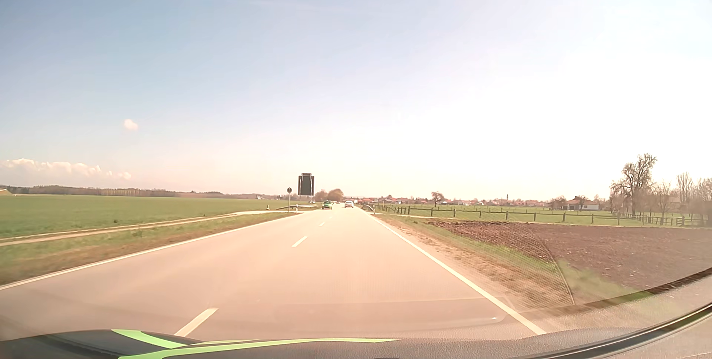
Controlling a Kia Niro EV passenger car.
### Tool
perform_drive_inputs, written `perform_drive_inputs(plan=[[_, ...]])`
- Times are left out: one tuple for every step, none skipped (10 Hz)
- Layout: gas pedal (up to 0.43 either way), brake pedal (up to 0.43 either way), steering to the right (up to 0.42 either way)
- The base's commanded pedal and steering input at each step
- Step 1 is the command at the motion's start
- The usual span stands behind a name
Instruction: Follow the waypoints while adhering to traffic rules and regulations
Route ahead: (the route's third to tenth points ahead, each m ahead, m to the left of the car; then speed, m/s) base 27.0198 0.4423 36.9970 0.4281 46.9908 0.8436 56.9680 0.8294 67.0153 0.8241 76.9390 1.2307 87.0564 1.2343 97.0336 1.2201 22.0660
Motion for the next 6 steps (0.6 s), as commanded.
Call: perform_drive_inputs(plan=[[0.358,0.000,0.002],[0.339,0.000,0.002],[0.331,0.000,0.000],[0.319,0.000,-0.001],[0.299,0.000,-0.001],[0.287,0.000,-0.001]])
